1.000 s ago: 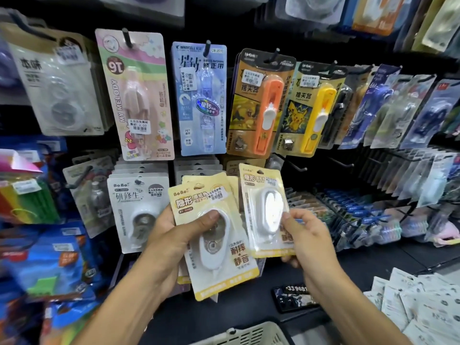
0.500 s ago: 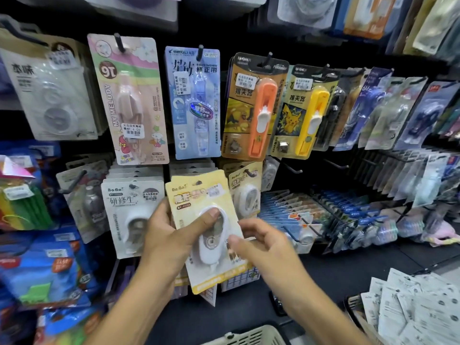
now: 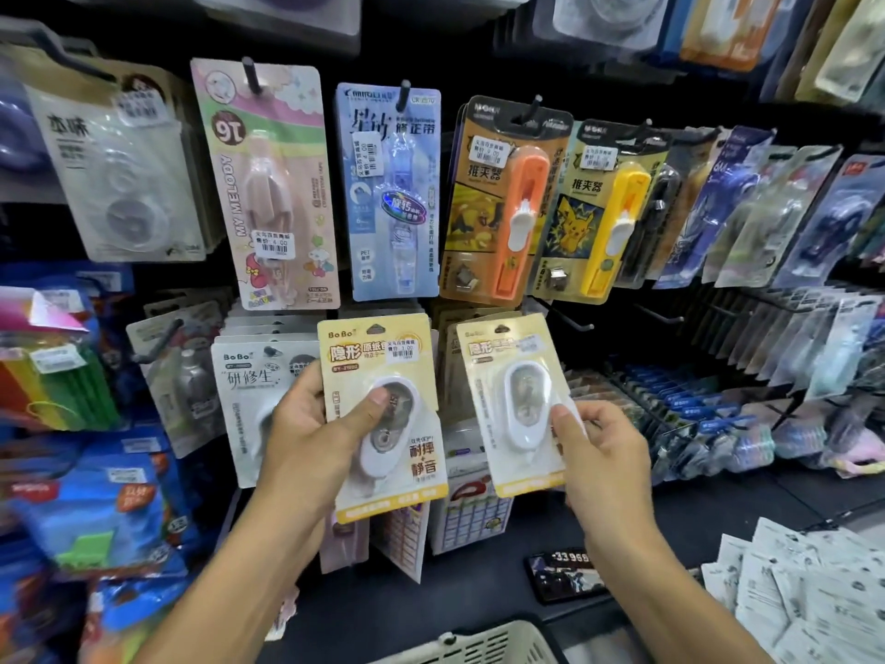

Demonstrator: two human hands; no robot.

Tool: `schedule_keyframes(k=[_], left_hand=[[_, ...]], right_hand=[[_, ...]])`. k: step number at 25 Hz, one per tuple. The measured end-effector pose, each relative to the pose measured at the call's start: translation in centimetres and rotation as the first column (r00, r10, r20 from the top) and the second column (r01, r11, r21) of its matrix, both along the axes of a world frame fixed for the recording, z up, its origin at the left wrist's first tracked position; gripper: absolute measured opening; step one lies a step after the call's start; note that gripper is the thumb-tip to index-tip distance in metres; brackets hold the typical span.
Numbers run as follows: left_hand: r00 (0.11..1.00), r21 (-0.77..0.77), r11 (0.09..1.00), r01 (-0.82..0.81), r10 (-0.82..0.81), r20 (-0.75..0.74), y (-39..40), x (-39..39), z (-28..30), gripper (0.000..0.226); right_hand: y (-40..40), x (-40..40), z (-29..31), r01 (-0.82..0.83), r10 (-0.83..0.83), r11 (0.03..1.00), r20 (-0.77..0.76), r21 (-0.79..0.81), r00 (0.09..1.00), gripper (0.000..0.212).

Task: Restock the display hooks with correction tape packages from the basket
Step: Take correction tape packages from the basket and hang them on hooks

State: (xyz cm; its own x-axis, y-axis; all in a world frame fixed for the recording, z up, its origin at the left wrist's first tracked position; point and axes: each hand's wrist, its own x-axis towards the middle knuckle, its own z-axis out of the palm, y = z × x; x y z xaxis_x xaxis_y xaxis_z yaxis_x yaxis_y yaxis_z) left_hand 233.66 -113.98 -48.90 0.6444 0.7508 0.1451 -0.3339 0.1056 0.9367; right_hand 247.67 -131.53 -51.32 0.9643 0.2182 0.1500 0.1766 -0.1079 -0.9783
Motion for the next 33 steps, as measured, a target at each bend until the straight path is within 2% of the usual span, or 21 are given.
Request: schedule_keyframes(k=[2,4,7,9,11,12,13,14,15,16,17,18,19,21,24,27,29,30,31,32,33], left_hand=[[1.0,-0.007,1.0,-0.01,0.01,0.012,0.0,-0.1,0.3,0.03],[1.0,-0.006,1.0,-0.009,0.01,0.016,-0.2,-0.1,0.4,0.029],[1.0,-0.014,1.0,0.003,-0.003,0.025,-0.4,0.0,0.4,0.028],[0.999,0.001,1.0,0.024,-0.024,0.027,-0.6,0.3,0.2,0.027],[0.996,0.023,0.995,0.094,-0.094,0.004,-1.2,0.8,-0.1,0.026],[0.99,0.048,0.989,0.141,-0.139,-0.029,-1.7,1.0,-0.2,0.026],[0.984,0.121,0.979,0.165,-0.154,-0.092,-2.0,1.1,-0.4,0.026],[0.978,0.284,0.948,0.141,-0.088,-0.192,-2.1,1.2,-0.5,0.026],[0.953,0.507,0.857,0.091,0.073,-0.294,-1.7,1.1,-0.7,0.03],[0.894,0.72,0.691,0.058,0.284,-0.345,-1.1,1.0,-0.9,0.04],[0.838,0.848,0.527,0.049,0.44,-0.322,-0.5,0.7,-1.0,0.052],[0.802,0.893,0.444,0.077,0.505,-0.32,0.1,0.6,-1.1,0.06],[0.78,0.902,0.413,0.125,0.521,-0.346,0.5,0.4,-1.2,0.066],[0.756,0.898,0.386,0.213,0.517,-0.401,0.8,0.3,-1.5,0.07],[0.73,0.906,0.318,0.278,0.543,-0.414,0.6,0.6,-2.1,0.071],[0.718,0.929,0.251,0.272,0.59,-0.37,0.6,0.5,-2.7,0.071],[0.713,0.932,0.236,0.276,0.6,-0.363,0.9,0.3,-3.3,0.074],[0.714,0.931,0.234,0.28,0.597,-0.365,1.2,0.1,-3.5,0.075],[0.718,0.932,0.229,0.281,0.595,-0.363,1.3,0.0,-3.7,0.076],[0.723,0.935,0.219,0.278,0.593,-0.354,1.4,-0.1,-3.9,0.077],[0.736,0.943,0.201,0.264,0.59,-0.331,1.3,-0.4,-3.9,0.076]], right_hand=[[-0.3,-0.3,0.3,0.058,-0.057,0.998,0.047,-0.015,0.997,0.006],[-0.3,-0.5,0.4,0.01,-0.01,1.0,0.033,0.017,0.999,0.02],[0.2,-1.1,0.0,-0.123,0.14,0.983,-0.12,0.14,0.983,0.046],[0.5,-1.8,-0.3,-0.234,0.242,0.968,-0.08,0.094,0.967,0.043],[1.3,-3.0,-0.3,-0.477,0.49,0.866,-0.07,0.15,0.869,0.038],[1.9,-3.5,-0.3,-0.551,0.573,0.81,-0.07,0.202,0.817,0.034],[2.5,-3.7,-0.4,-0.559,0.584,0.799,-0.063,0.224,0.809,0.029],[2.8,-3.7,-0.5,-0.505,0.529,0.83,-0.049,0.237,0.847,0.028],[2.9,-3.3,-0.5,-0.413,0.433,0.878,-0.038,0.241,0.9,0.03],[2.7,-2.9,-0.6,-0.315,0.331,0.92,-0.028,0.235,0.943,0.03],[2.3,-2.2,-0.7,-0.233,0.242,0.947,-0.016,0.223,0.97,0.03],[1.7,-1.5,-0.7,-0.177,0.18,0.963,0.004,0.204,0.984,0.03],[1.2,-1.0,-0.7,-0.144,0.14,0.974,0.035,0.173,0.99,0.031],[0.7,-0.1,-0.9,-0.105,0.095,0.987,0.082,0.12,0.992,0.03],[1.0,0.8,-1.2,-0.049,0.039,0.988,0.071,0.15,0.997,0.025],[0.9,0.9,-2.0,-0.072,0.123,0.98,0.283,-0.184,0.951,0.031],[0.9,0.9,-3.0,0.061,0.178,0.913,0.531,-0.402,0.828,0.042],[1.4,1.0,-3.5,0.148,0.273,0.842,0.647,-0.518,0.712,0.048],[2.1,1.2,-3.7,0.21,0.418,0.734,0.674,-0.645,0.609,0.055],[3.0,1.4,-3.2,0.228,0.54,0.622,0.621,-0.749,0.568,0.063],[4.1,1.9,-2.5,0.213,0.607,0.533,0.546,-0.819,0.578,0.069]])
